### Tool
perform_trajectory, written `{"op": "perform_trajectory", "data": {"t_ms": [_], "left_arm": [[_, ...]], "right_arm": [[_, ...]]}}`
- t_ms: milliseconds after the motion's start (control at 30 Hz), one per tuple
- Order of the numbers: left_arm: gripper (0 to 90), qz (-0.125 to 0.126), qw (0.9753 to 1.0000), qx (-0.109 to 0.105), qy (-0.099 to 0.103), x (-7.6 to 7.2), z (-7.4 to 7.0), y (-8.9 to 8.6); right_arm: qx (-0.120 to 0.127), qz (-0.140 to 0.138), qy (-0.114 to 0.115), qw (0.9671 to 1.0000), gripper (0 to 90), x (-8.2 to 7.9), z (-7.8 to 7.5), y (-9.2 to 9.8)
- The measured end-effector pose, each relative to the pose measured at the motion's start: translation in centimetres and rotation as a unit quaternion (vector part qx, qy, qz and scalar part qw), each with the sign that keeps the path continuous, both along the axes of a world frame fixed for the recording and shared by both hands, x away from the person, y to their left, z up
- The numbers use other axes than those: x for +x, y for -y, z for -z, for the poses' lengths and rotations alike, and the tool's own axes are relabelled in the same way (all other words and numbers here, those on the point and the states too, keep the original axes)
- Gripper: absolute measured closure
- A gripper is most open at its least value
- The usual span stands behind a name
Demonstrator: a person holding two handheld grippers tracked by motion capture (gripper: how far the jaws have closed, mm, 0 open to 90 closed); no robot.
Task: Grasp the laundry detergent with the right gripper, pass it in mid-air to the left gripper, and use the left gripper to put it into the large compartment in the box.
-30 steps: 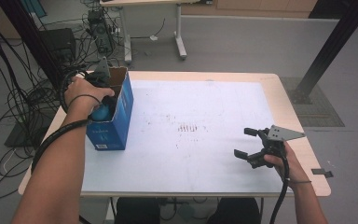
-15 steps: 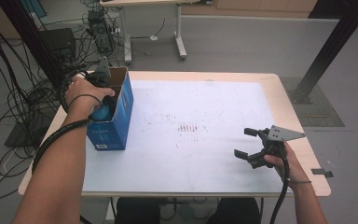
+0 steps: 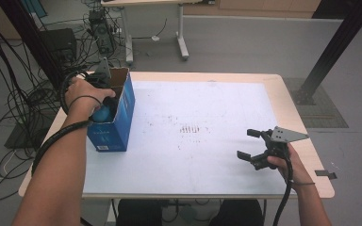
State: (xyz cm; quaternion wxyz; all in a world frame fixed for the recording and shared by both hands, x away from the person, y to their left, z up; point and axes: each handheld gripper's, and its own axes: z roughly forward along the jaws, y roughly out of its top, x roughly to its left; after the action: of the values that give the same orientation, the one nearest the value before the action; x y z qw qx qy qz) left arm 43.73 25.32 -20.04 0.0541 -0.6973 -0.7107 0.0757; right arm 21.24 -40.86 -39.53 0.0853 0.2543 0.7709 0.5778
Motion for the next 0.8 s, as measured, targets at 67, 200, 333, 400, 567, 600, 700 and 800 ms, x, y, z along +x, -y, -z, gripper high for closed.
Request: {"op": "perform_trajectory", "data": {"t_ms": [67,200,333,400,567,600,700,800], "left_arm": [[37.6,0.000,1.0000,0.001,0.001,-0.02,-0.01,0.07],[37.5,0.000,1.0000,0.002,0.001,0.00,0.00,0.18],[37.6,-0.001,1.0000,0.003,0.001,0.04,0.01,0.21],[37.5,-0.002,1.0000,0.003,0.002,0.01,0.00,0.20],[37.5,-0.004,1.0000,0.003,0.000,0.03,-0.01,0.18],[37.5,-0.004,1.0000,0.003,0.000,0.03,0.00,0.19],[37.5,-0.004,1.0000,0.003,0.000,-0.02,0.01,0.17],[37.6,-0.005,1.0000,0.002,-0.001,0.00,0.01,0.12]], "right_arm": [[0.000,0.000,0.000,1.0000,0.4,0.01,-0.01,0.00],[0.000,-0.001,0.001,1.0000,0.4,0.07,-0.06,-0.02],[0.000,-0.001,0.001,1.0000,0.4,0.10,-0.10,0.01],[0.000,-0.001,0.001,1.0000,0.4,0.09,-0.10,0.02],[0.001,0.000,0.000,1.0000,0.4,0.08,0.02,0.04],[0.001,0.000,0.001,1.0000,0.4,0.09,0.05,0.03],[0.002,-0.001,0.000,1.0000,0.4,0.09,0.10,0.01],[0.002,-0.001,0.000,1.0000,0.4,0.10,0.08,-0.02]]}}
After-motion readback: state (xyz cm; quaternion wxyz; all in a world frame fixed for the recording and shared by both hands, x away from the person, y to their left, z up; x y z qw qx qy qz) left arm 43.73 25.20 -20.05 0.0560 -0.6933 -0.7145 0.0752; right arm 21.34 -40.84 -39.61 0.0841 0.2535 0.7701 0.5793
